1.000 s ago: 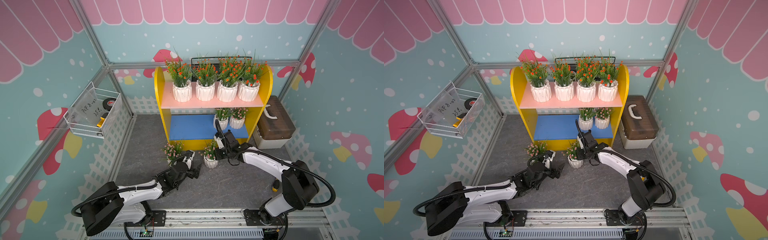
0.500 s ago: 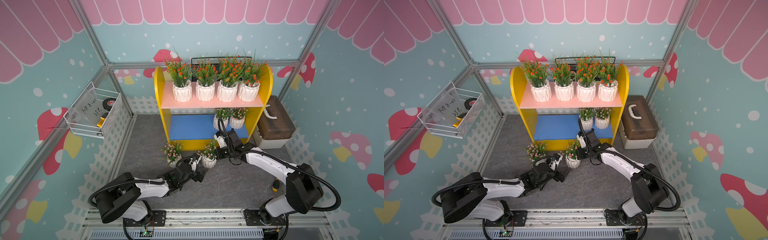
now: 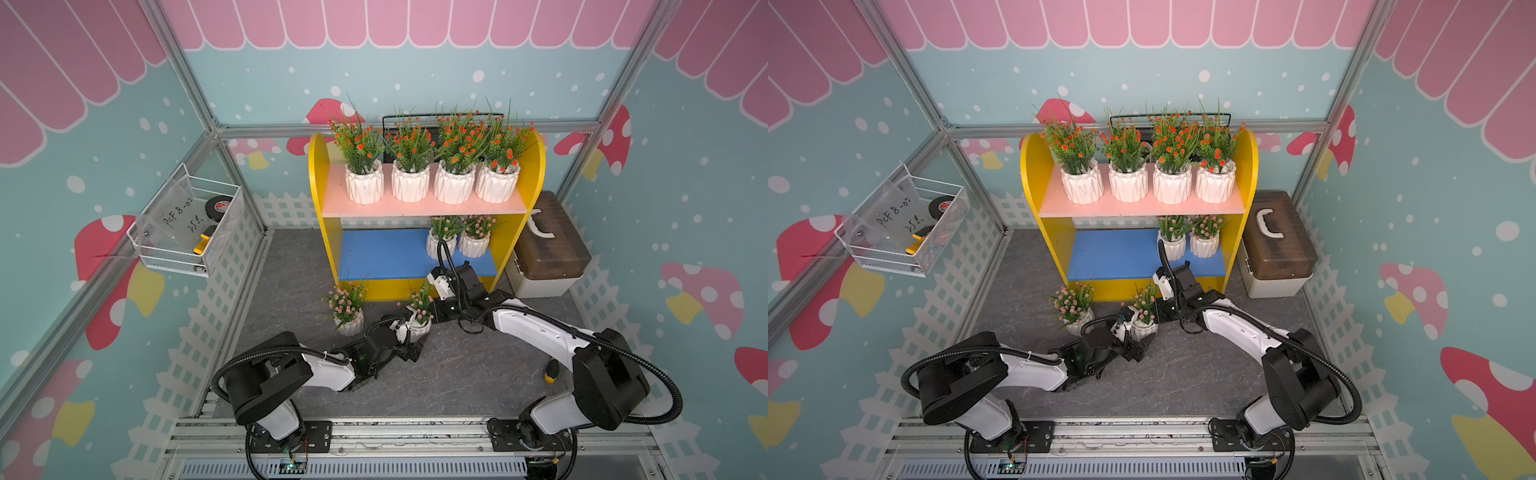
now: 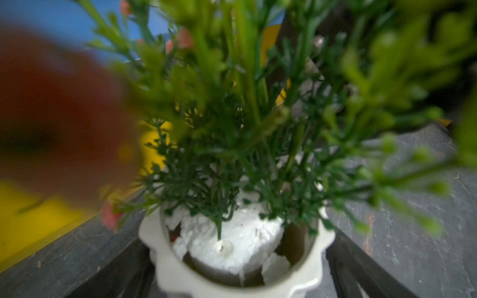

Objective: Place the baby's breath potted plants on the rack by color
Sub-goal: Place the baby's breath potted plant on the rack.

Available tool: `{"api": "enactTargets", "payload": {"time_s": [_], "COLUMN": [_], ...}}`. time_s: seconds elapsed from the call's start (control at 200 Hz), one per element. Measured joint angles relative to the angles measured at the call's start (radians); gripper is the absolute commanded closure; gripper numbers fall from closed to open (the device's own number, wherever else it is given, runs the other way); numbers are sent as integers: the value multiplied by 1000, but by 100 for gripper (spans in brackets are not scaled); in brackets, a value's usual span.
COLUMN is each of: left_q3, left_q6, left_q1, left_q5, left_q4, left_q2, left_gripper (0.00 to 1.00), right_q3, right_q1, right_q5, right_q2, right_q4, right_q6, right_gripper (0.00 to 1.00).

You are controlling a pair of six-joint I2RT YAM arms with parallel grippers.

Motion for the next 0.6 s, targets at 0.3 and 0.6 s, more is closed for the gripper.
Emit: {"api": "enactTargets", "payload": {"time_s": [0.3,0.6], "left_q3": [19,20], "left_q6": [8,13], "left_q1": [-14,-23], "left_q5": [-93,-130], "left_q4": [85,111], "left_q2": [51,64], "left_gripper": [3,11], "right_q3": [-24,-52], "right_q1": [-5,-5], "right_q5": [-23,-28], "right_q2": [-46,-57], "right_q4": [28,72], "right_q6": [25,41], "right_gripper": [100,99]}}
